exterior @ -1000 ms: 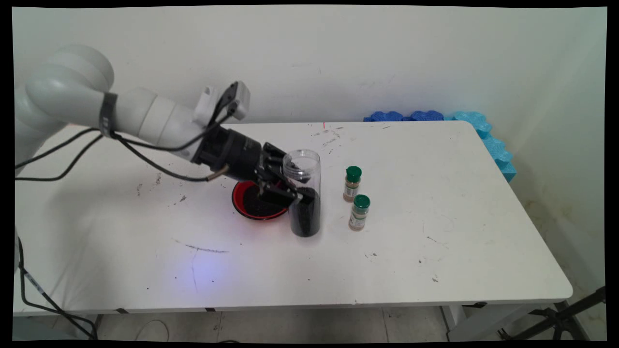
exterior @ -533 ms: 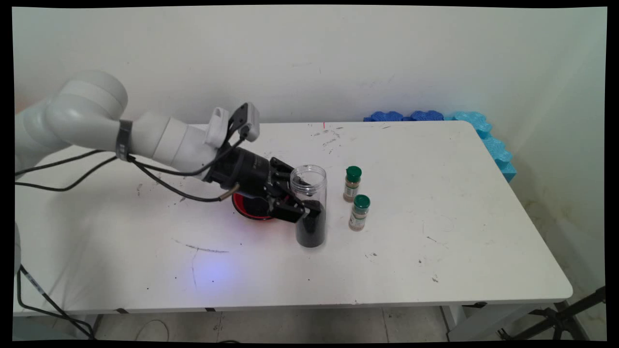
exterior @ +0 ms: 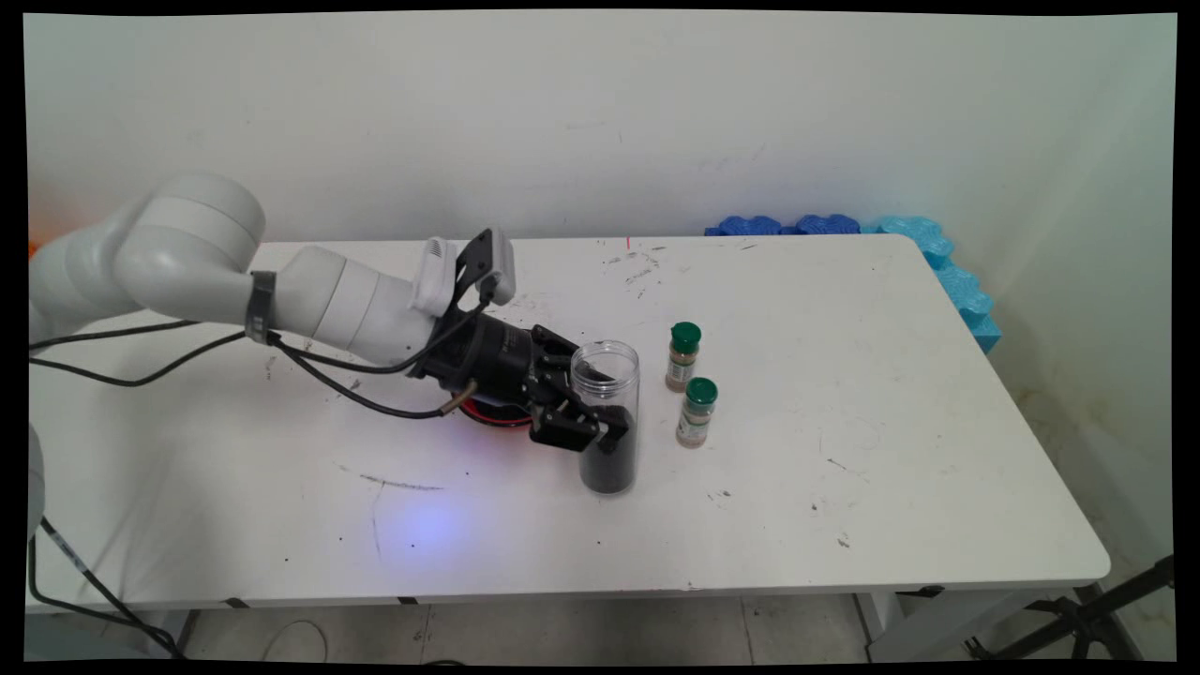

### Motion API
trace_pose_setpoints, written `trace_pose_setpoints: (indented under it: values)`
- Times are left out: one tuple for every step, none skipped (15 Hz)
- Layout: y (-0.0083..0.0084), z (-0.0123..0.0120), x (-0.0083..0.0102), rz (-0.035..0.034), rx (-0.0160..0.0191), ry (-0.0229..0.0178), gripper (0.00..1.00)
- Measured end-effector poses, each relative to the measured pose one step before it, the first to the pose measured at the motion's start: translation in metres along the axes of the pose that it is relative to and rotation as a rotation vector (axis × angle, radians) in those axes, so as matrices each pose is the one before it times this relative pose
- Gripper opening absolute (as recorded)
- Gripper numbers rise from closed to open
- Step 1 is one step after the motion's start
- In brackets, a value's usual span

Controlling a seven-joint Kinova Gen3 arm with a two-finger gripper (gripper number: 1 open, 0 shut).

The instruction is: Place the picked object on the table

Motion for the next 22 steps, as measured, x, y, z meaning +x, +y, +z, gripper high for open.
trace_pose_setpoints:
  values:
    - [0.00053,0.00152,-0.00168,0.00129,0.00121,-0.00042,0.0]
    - [0.00036,0.00115,-0.00137,0.00115,0.0011,-0.0001,0.0]
    - [0.00025,0.00069,-0.00085,0.00096,0.00055,-0.00015,0.0]
    - [0.0003,0.00096,-0.00127,0.00126,0.00082,-0.00011,0.0]
    - [0.00034,0.001,-0.00137,0.00199,0.00089,-0.00006,0.0]
    - [0.00021,0.00062,-0.00099,0.00171,0.00061,0.00016,0.0]
    - [0.0002,0.00048,-0.00094,0.00168,0.00088,0.00029,0.0]
    - [0.00024,0.00062,-0.00126,0.00299,0.00116,0.00054,0.0]
    - [0.0002,0.00052,-0.00106,0.00265,0.00068,0.00027,0.0]
    - [0.00016,0.00045,-0.00109,0.00247,0.00062,-0.00002,0.0]
    - [0.00024,0.0005,-0.00129,0.00345,0.00103,0.00037,0.0]
    - [0.00013,0.00046,-0.00113,0.00252,0.00102,0.00004,0.0]
    - [0.00014,0.00026,-0.00089,0.00186,0.00087,0.00028,0.0]
    - [0.00023,0.00047,-0.00097,0.00193,0.00048,0.00009,0.0]
    - [0.00013,0.0004,-0.00074,0.00136,0.00044,0.00023,0.0]
    - [0.00019,0.00045,-0.00069,0.00145,0.00032,0.00053,0.0]
    - [0.00002,0.00042,-0.0007,0.00091,0.0008,0.00053,0.0]
    - [0.0001,0.00032,-0.00049,0.00039,0.00007,0.00067,0.0]
    - [0.00005,0.00038,-0.00044,0.00045,-0.00012,0.00116,0.0]
    - [-0.00001,0.00025,-0.0006,-0.00018,-0.00001,0.00065,0.0]
    - [0.00002,0.00007,-0.00053,-0.00007,0.00018,0.00084,0.0]
    - [-0.00001,0.00008,-0.00044,-0.00028,-0.00018,0.00083,1.0]
